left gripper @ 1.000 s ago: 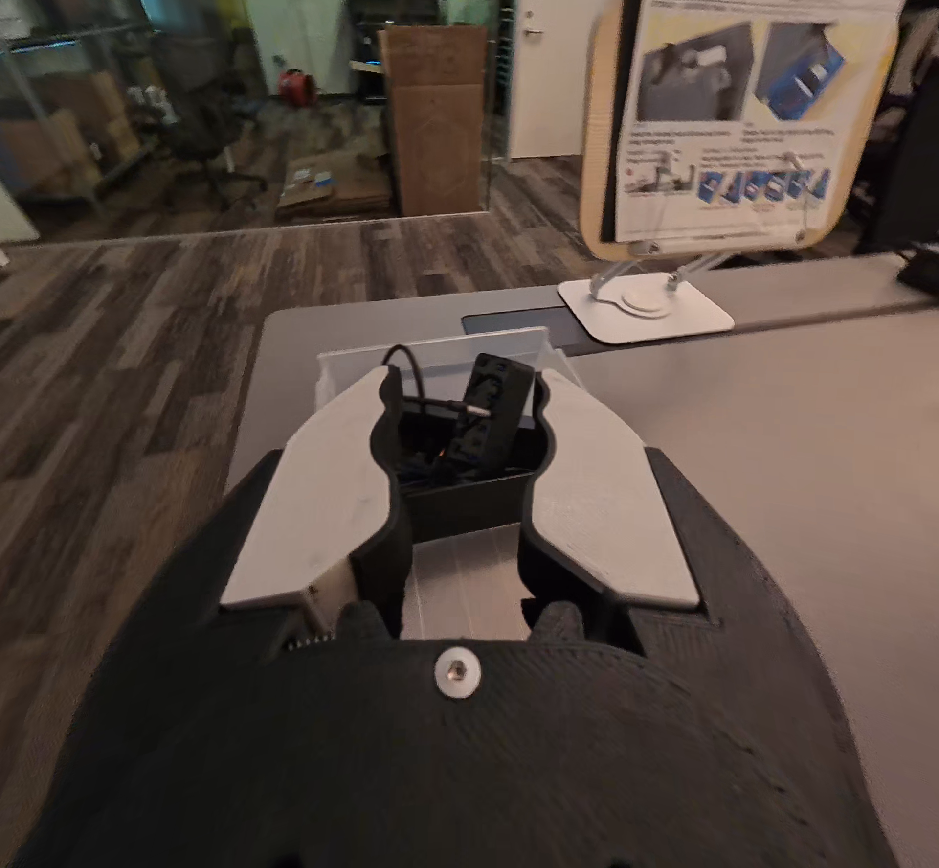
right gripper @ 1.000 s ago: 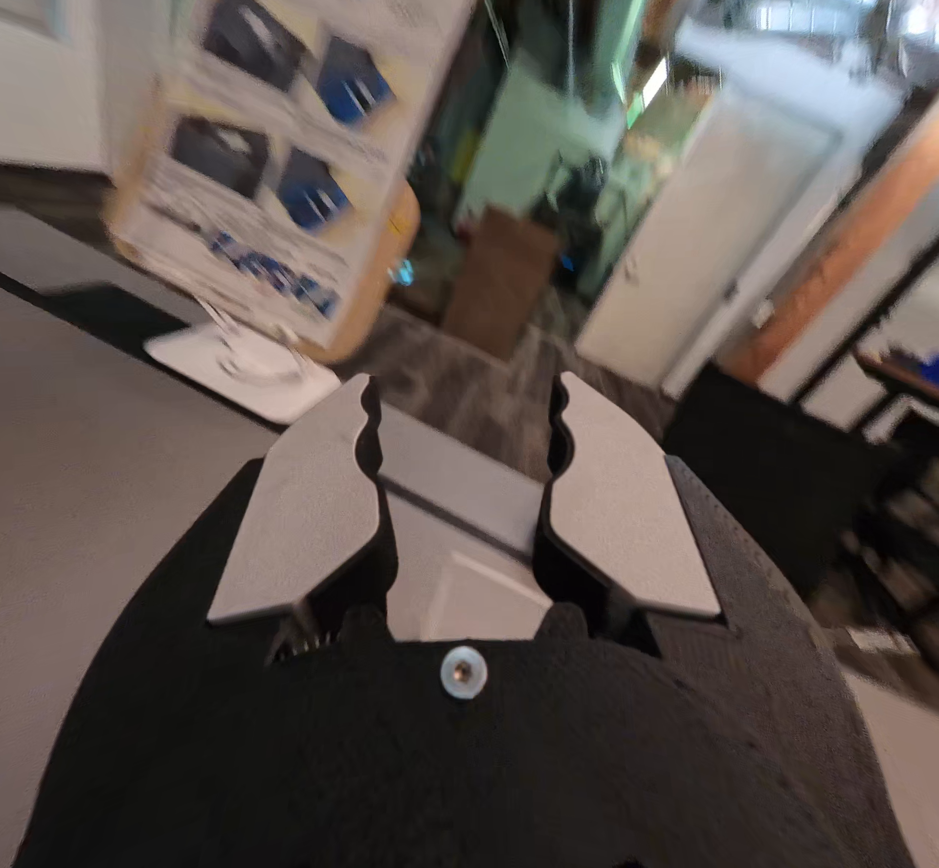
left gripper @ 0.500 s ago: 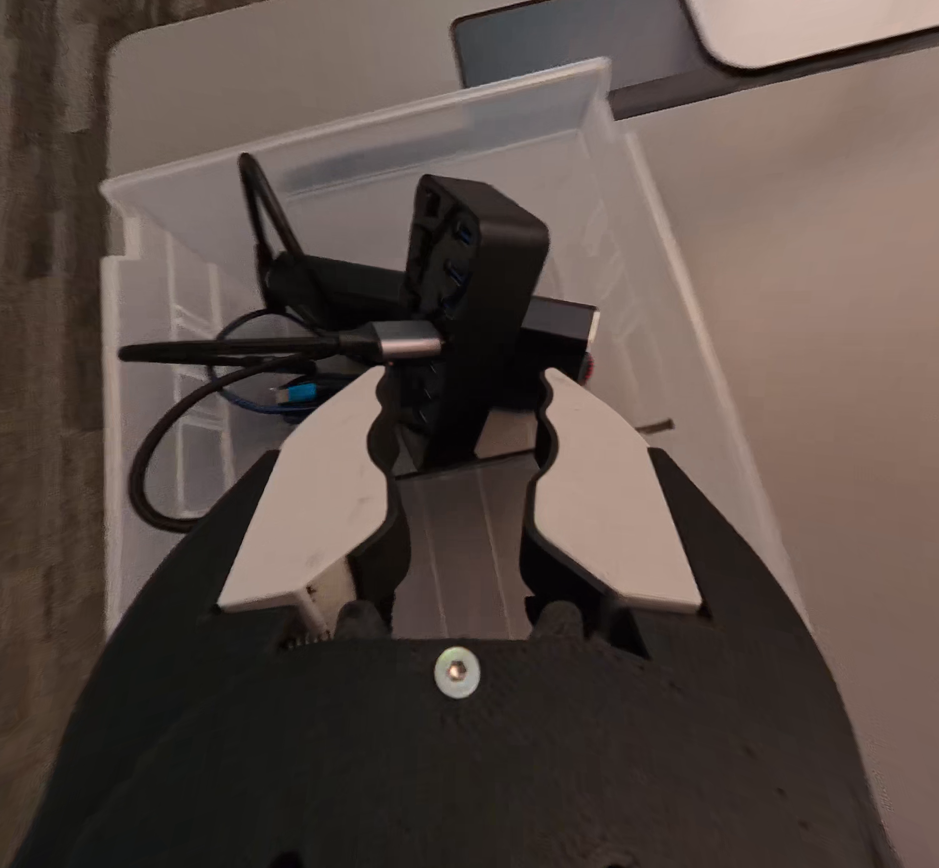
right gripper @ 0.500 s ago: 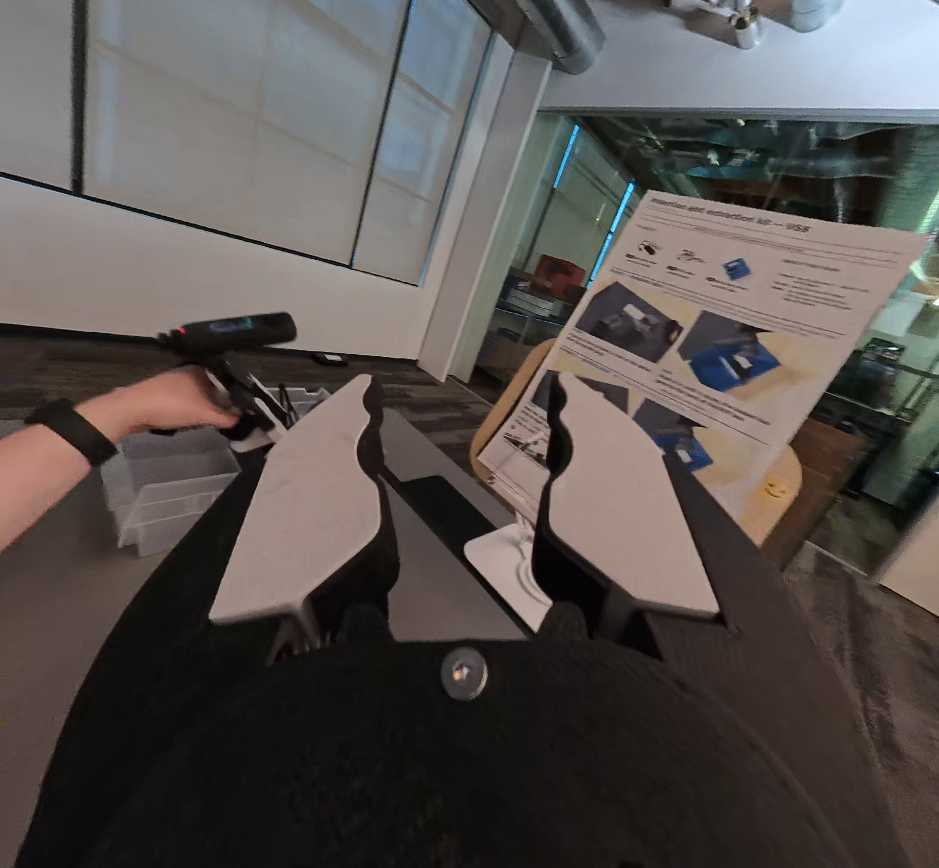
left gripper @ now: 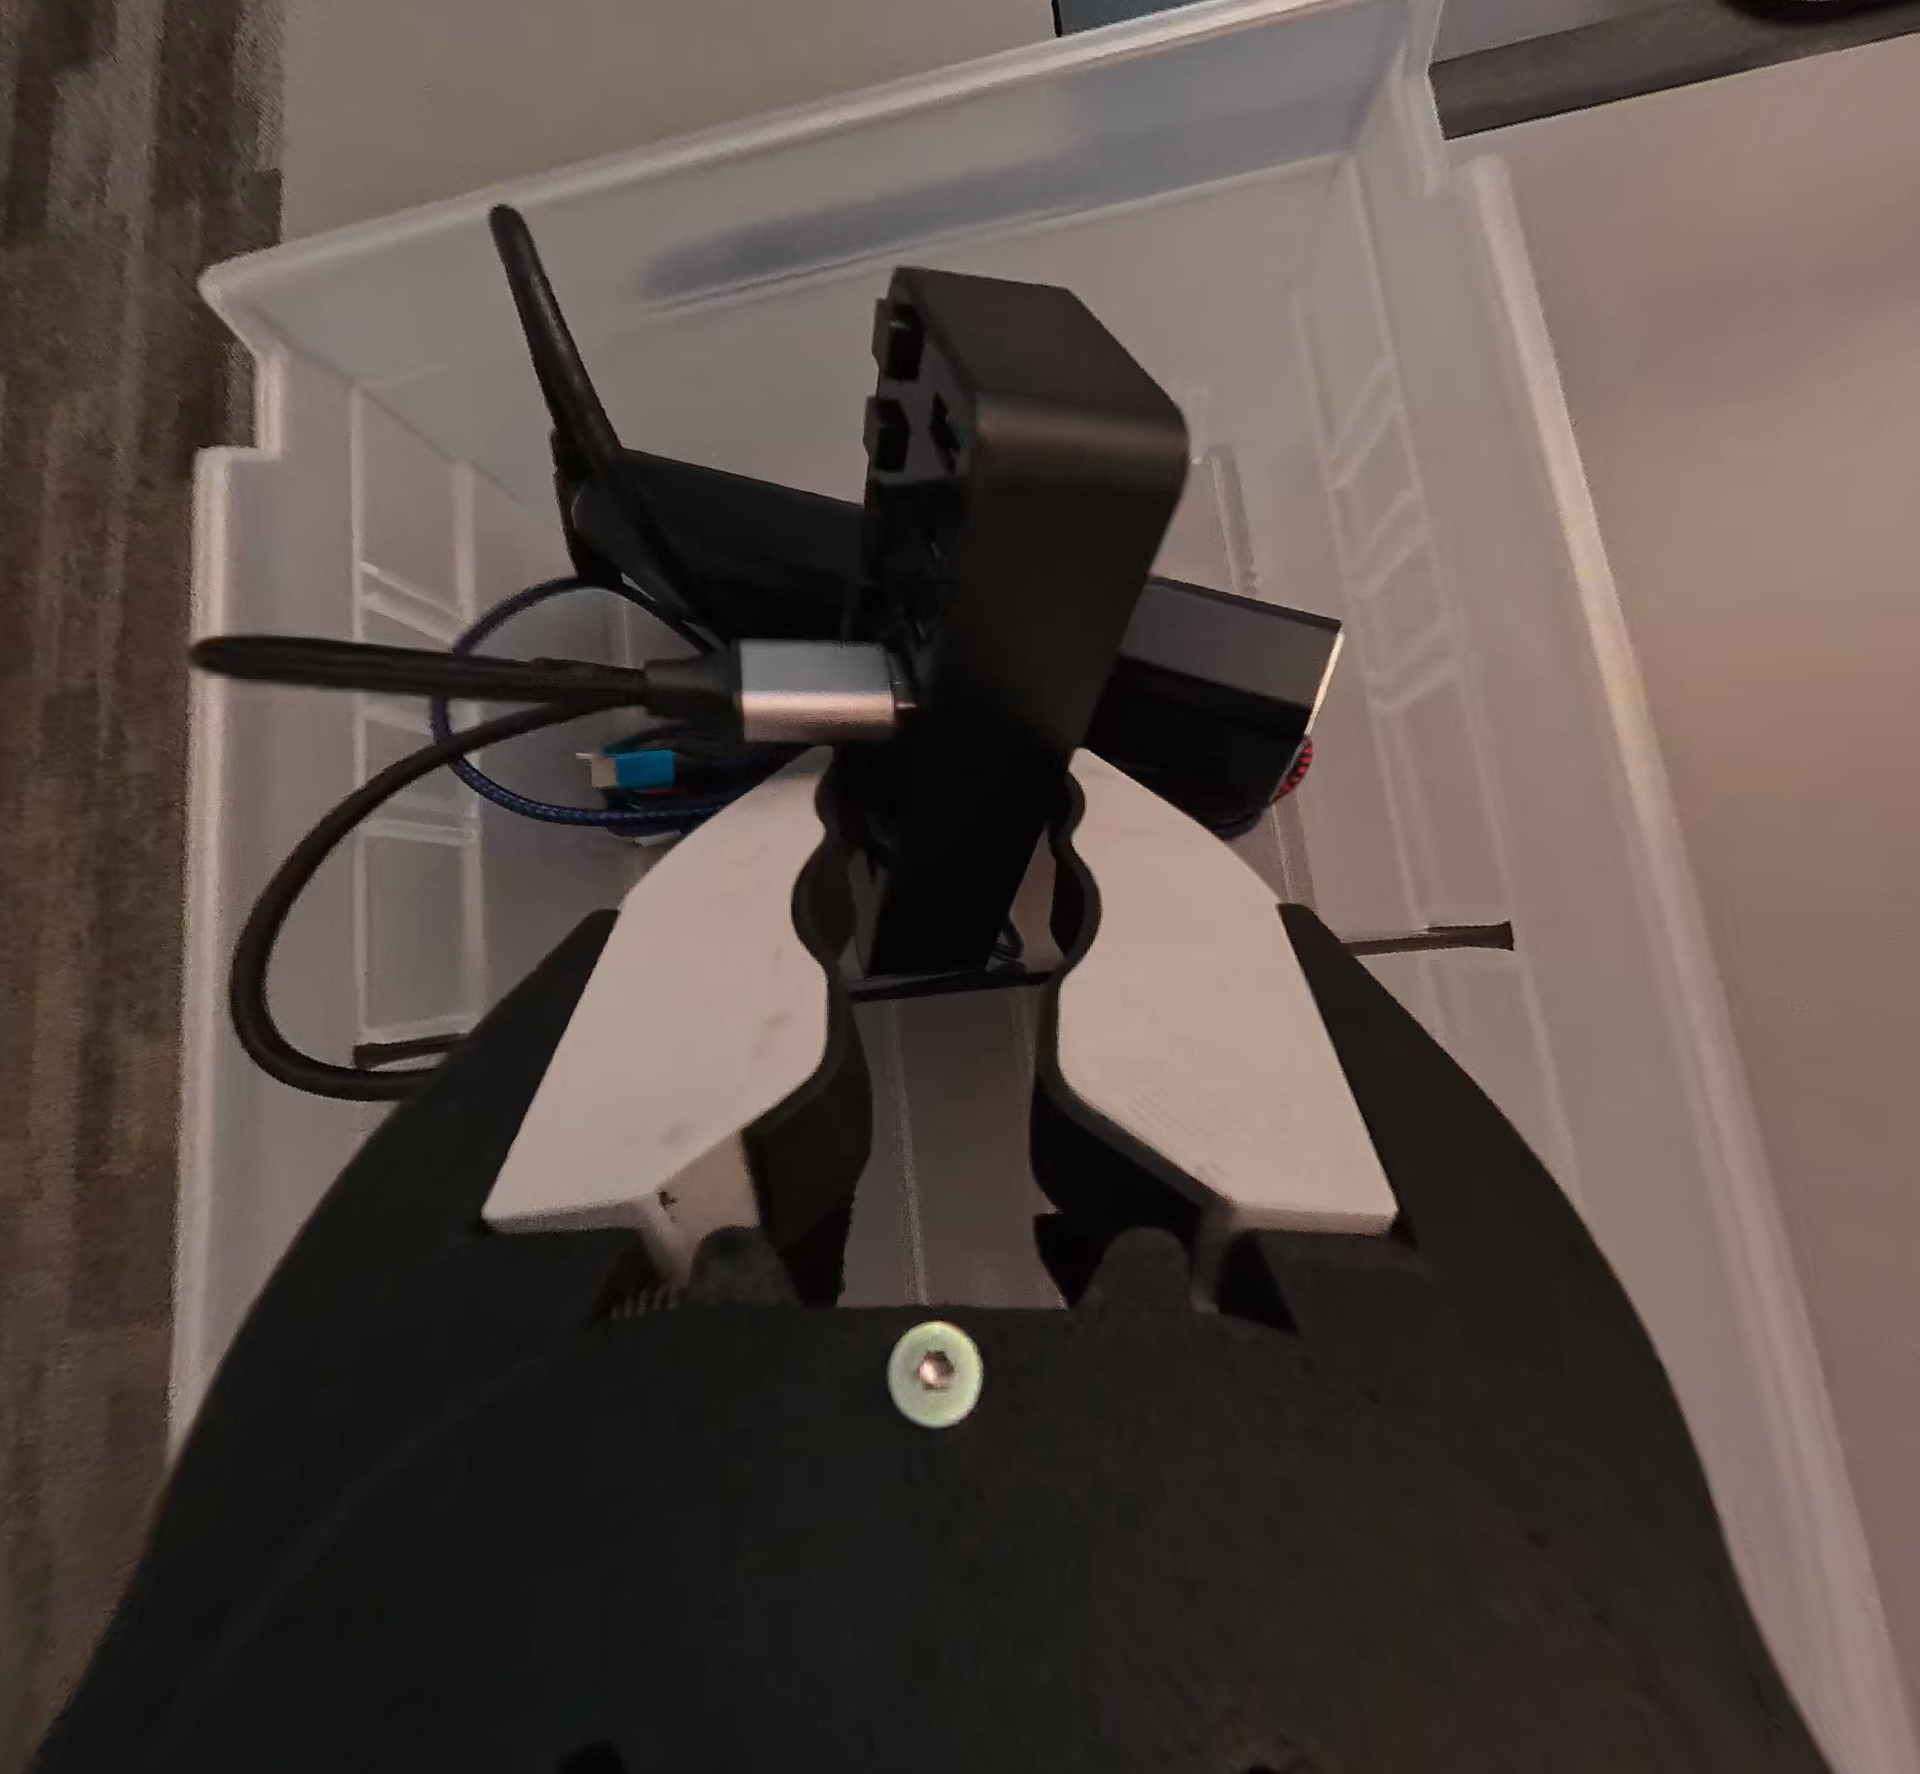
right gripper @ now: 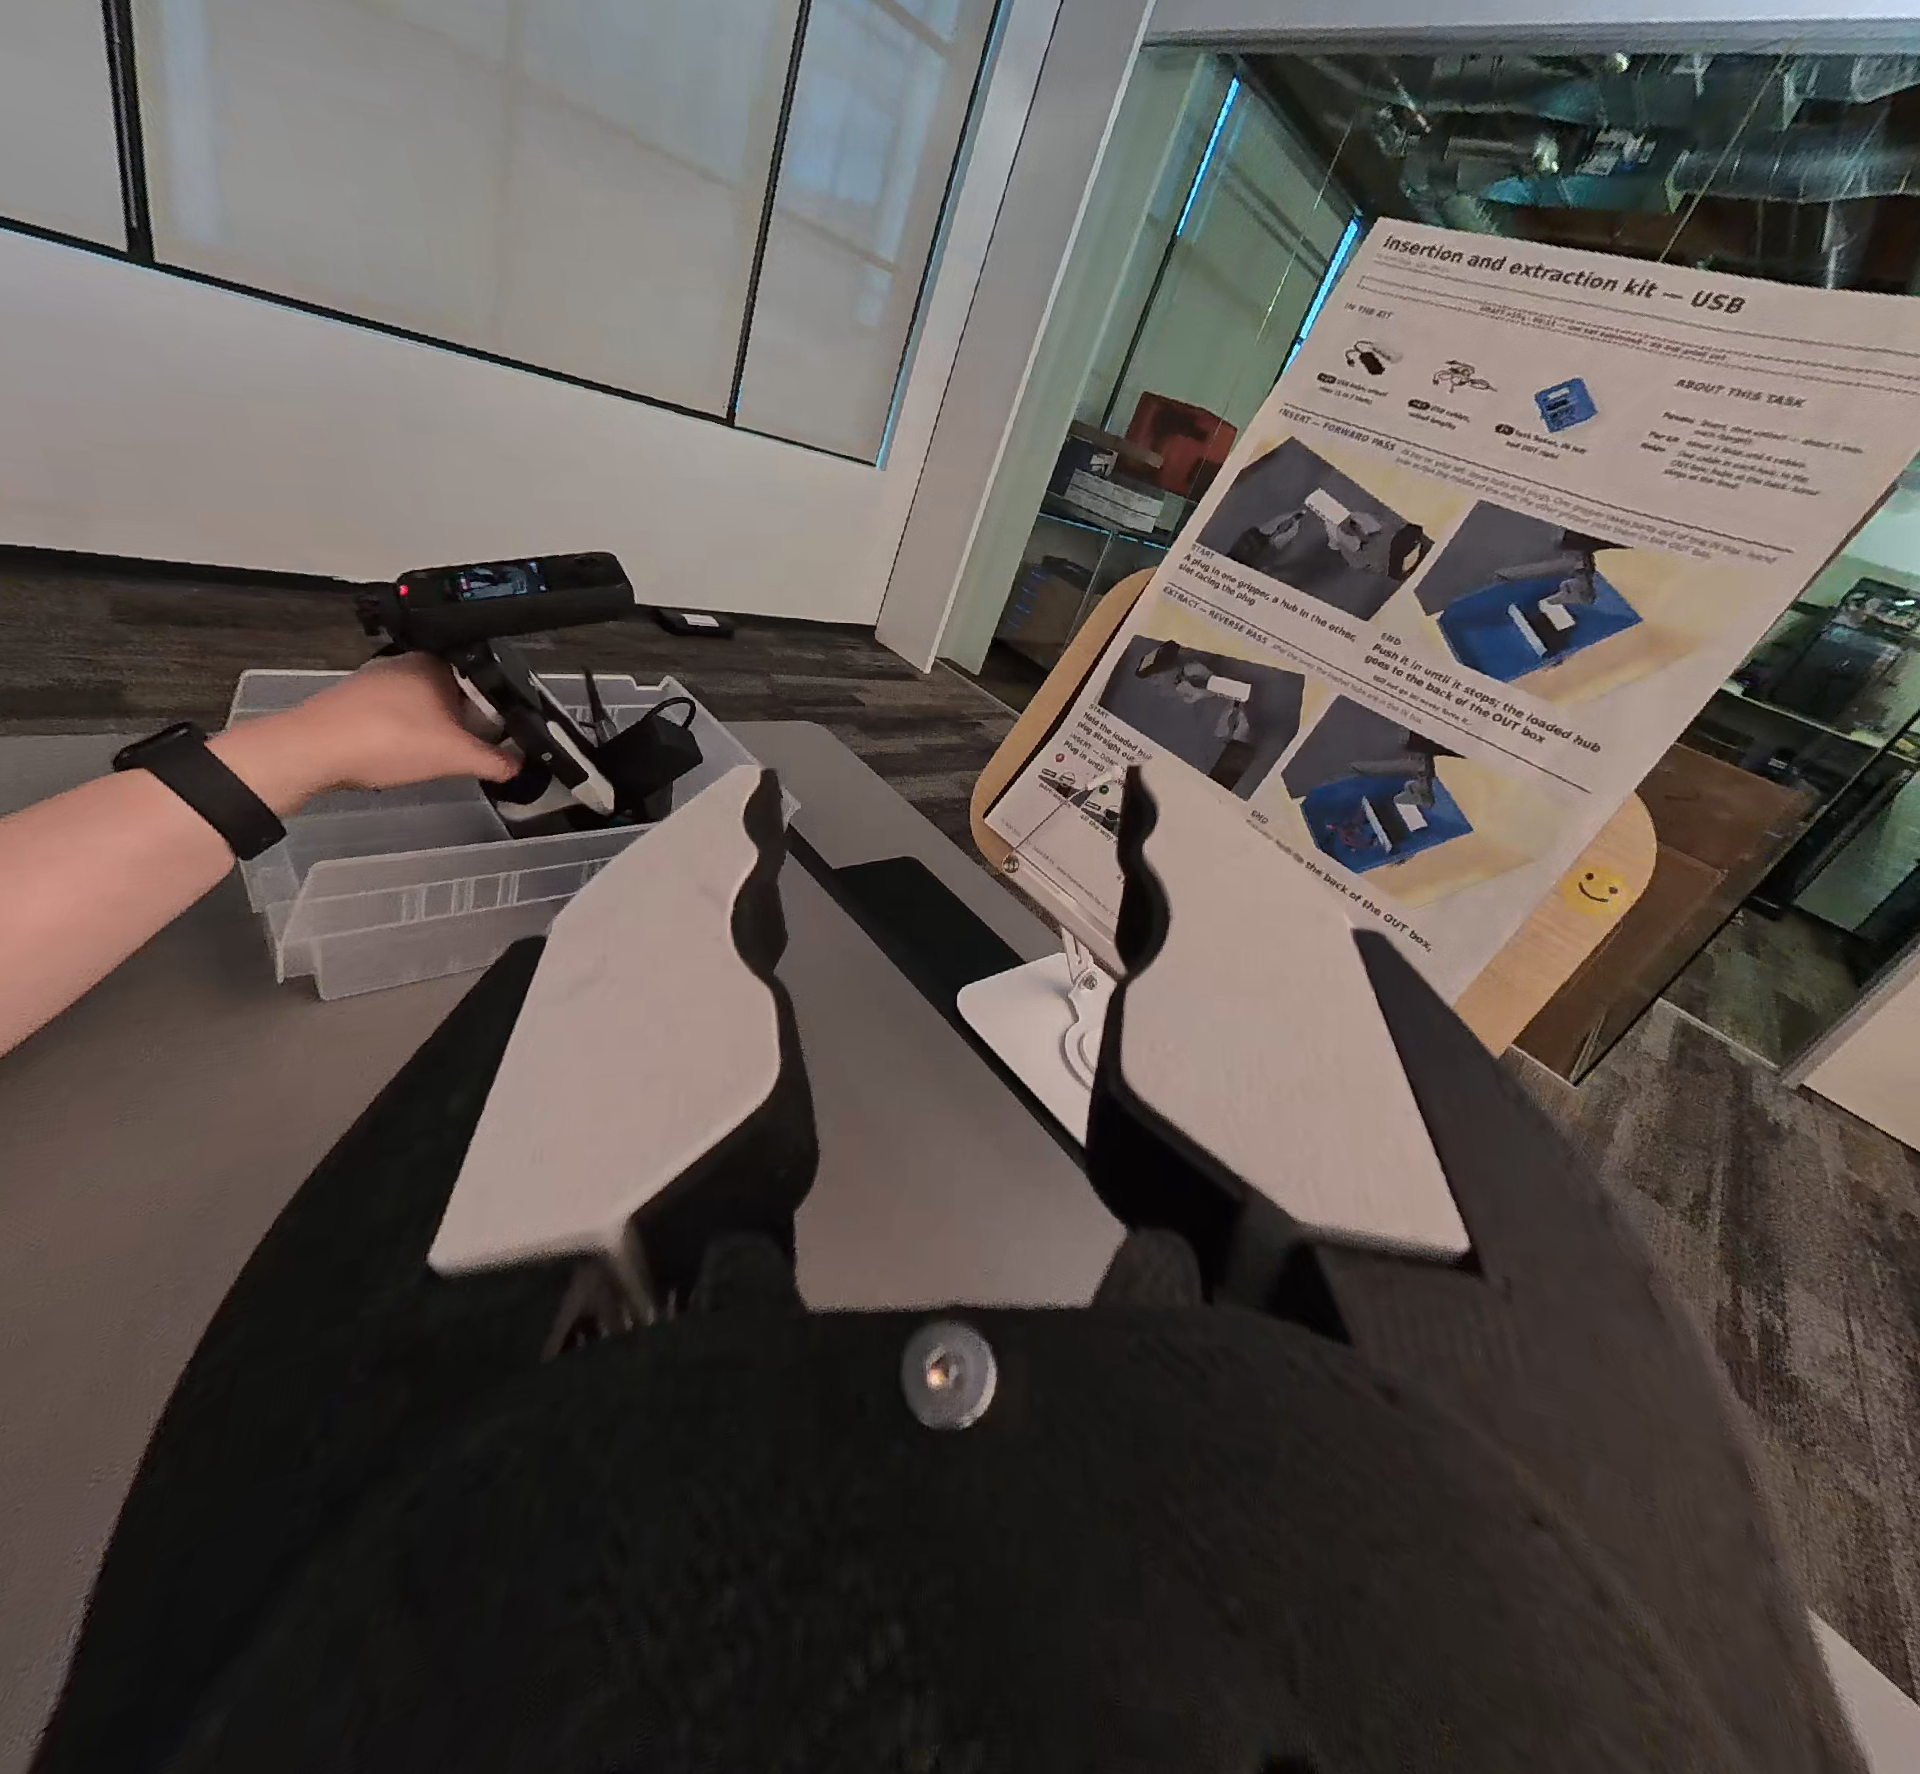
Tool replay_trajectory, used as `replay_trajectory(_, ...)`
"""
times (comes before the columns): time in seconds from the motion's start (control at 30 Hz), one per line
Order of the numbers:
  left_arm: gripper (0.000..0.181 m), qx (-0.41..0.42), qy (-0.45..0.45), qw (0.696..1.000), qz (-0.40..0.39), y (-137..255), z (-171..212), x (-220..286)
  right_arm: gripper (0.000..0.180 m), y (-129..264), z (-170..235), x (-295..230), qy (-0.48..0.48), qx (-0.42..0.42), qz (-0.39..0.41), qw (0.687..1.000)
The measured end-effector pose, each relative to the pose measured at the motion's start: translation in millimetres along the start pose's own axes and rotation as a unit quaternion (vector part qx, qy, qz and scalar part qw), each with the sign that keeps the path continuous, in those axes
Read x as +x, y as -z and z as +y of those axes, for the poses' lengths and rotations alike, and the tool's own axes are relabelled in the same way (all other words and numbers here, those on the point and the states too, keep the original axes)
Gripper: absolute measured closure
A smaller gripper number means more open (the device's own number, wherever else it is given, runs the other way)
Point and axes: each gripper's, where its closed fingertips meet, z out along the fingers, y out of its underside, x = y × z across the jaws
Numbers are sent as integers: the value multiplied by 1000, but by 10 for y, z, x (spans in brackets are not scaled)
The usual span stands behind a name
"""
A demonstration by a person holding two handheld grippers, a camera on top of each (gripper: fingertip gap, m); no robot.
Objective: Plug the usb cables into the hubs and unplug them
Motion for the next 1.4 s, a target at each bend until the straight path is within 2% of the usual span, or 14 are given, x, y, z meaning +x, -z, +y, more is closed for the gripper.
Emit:
replay_trajectory(0.13, 154, 46, 7, 999, 11, 134, -152, -1, 118, 13, 17, -23, 11, -7, 0, 1000)
replay_trajectory(0.3, 155, 147, 49, 986, 59, 625, -454, -7, 118, 12, 57, -8, 27, -14, 6, 1000)
replay_trajectory(0.47, 155, 283, 77, 938, 187, 1426, -805, 213, 120, -70, 169, -12, 14, -27, -3, 1000)
replay_trajectory(0.63, 155, 343, 59, 911, 223, 1922, -907, 366, 120, -232, 363, -95, 6, -54, -22, 998)
replay_trajectory(0.73, 155, 374, 44, 884, 279, 2230, -975, 603, 121, -397, 417, -346, -48, -46, -73, 995)
replay_trajectory(0.8, 155, 387, 14, 880, 277, 2414, -1010, 773, 119, -534, 411, -621, -108, -29, -130, 985)
replay_trajectory(0.93, 155, 405, -47, 867, 285, 2730, -1054, 1246, 111, -734, 325, -1125, -272, 13, -239, 932)
replay_trajectory(1.03, 155, 410, -101, 866, 269, 2823, -1077, 1657, 101, -778, 228, -1273, -383, 40, -288, 877)
replay_trajectory(1.1, 155, 408, -140, 872, 231, 2778, -1093, 1894, 96, -780, 177, -1208, -440, 61, -286, 849)
replay_trajectory(1.17, 155, 403, -170, 873, 215, 2708, -1096, 2128, 92, -794, 211, -1051, -468, 74, -255, 843)
replay_trajectory(1.3, 155, 390, -206, 871, 216, 2515, -1071, 2557, 83, -804, 352, -727, -477, 82, -191, 854)
replay_trajectory(1.4, 155, 388, -232, 870, 197, 2394, -1049, 2774, 84, -783, 425, -506, -504, 98, -163, 842)
